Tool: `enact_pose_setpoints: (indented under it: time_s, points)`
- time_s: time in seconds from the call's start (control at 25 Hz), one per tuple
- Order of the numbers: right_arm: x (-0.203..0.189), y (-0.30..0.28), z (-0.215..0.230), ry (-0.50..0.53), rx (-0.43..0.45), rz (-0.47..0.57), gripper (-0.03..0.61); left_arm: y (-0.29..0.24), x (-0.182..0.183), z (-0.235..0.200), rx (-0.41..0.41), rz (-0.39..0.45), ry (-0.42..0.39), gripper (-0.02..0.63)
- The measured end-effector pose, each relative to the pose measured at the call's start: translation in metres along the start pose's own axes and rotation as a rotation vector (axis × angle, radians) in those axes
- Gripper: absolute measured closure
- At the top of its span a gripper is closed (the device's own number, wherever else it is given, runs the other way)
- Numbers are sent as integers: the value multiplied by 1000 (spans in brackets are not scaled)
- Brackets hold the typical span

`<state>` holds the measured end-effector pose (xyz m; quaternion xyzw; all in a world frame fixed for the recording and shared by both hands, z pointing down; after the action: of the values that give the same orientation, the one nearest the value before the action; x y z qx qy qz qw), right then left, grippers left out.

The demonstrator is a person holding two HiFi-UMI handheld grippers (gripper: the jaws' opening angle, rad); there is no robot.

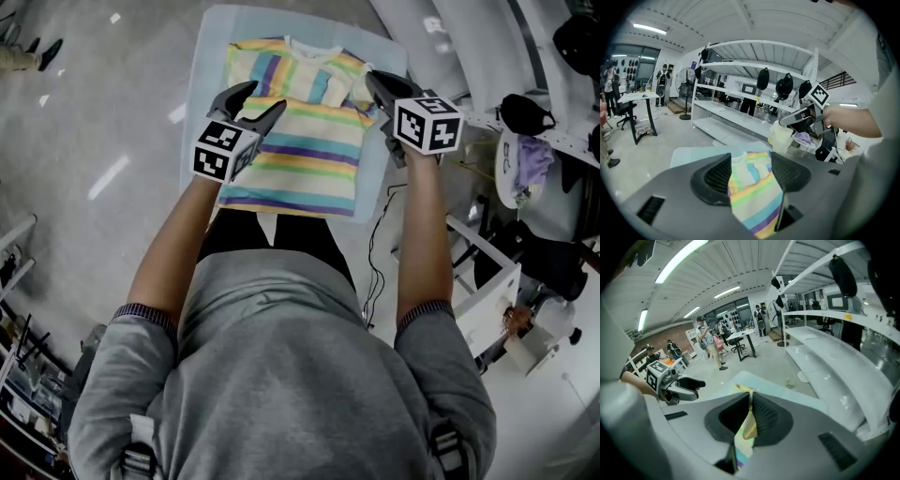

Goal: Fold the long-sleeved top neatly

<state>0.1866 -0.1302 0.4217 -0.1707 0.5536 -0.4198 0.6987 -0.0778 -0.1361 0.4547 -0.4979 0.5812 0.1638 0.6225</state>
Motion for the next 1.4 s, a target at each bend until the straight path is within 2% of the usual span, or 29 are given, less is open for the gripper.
enact_pose_setpoints:
  time_s: [0.36, 0.64, 0.8, 1.0, 1.16, 1.24, 1.4]
  points:
    - [6, -73, -39, 70, 139, -98, 548, 17, -21, -28, 56, -16, 41, 322]
    - [-2, -159, -69, 143, 298, -222, 546, 30, -41, -49, 90, -46, 80, 322]
    - [-12, -207, -77, 122, 308, -280, 548, 39, -52, -60, 107, -59, 93, 322]
    - [-12, -239, -86, 82, 240, -272, 547, 46, -65, -69, 114, -76, 123, 322]
    - [-23, -264, -94, 4, 177, -255, 541, 53, -75, -75, 115, -100, 138, 322]
    - [-31, -273, -102, -41, 175, -245, 515, 55, -80, -77, 115, -109, 140, 322]
    - [-42, -281, -125, -124, 251, -222, 400, 58, -84, -83, 115, -115, 138, 322]
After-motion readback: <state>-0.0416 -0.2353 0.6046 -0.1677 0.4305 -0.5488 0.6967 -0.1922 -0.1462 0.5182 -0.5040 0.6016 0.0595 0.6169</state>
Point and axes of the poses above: the fingertips, and each gripper's own axes: y backward along the fingers, z to its right, x out of its top, the point moved 7 cm from there along y, backward along the fingers, and after that the axes turned 8 degrees about -y, right-handed, at the moved point
